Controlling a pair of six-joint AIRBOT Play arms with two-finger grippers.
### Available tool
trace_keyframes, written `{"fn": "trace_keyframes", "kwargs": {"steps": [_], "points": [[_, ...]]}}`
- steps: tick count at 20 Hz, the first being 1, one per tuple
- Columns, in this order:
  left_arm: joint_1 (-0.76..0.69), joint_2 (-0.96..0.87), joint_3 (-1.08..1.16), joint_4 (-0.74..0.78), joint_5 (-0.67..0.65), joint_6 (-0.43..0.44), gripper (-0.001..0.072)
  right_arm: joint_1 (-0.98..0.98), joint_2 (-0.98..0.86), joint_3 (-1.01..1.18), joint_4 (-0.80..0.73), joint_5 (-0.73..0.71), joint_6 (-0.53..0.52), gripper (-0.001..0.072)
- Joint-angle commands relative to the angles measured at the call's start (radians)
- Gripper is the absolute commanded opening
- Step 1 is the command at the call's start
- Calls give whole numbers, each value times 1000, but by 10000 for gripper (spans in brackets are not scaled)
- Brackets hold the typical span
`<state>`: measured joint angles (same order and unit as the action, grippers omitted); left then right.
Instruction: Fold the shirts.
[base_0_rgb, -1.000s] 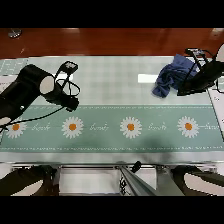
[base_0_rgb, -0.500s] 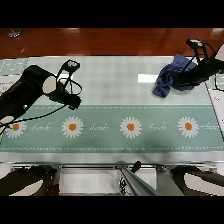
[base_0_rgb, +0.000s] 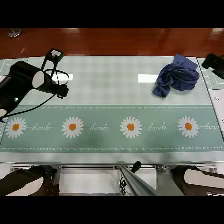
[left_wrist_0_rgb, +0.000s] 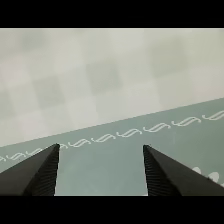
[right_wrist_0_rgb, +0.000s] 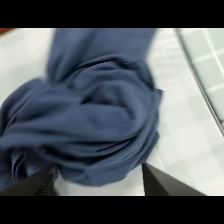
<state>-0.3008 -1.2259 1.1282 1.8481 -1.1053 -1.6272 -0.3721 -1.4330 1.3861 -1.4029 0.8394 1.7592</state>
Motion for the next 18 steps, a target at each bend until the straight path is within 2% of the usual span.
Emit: {"fn": "trace_keyframes", "kwargs": {"steps": [1, 3, 4, 12, 17, 18], "points": [[47, -1, 0, 11, 32, -2, 630, -210, -95, 0, 436, -53, -15, 610], [44, -1, 0, 8, 32, -2, 630, -252, -134, 0, 545, -54, -106, 609], [45, -1, 1, -6, 32, -2, 630, -256, -150, 0, 545, -51, -116, 608], [42, 0, 1, -34, 31, -2, 621, -159, -291, 0, 532, -83, -156, 608], [42, 0, 1, -34, 31, -2, 621, -74, -365, 0, 550, -194, -156, 605], [42, 0, 1, -35, 31, -2, 621, -62, -375, 0, 565, -214, -154, 574]]}}
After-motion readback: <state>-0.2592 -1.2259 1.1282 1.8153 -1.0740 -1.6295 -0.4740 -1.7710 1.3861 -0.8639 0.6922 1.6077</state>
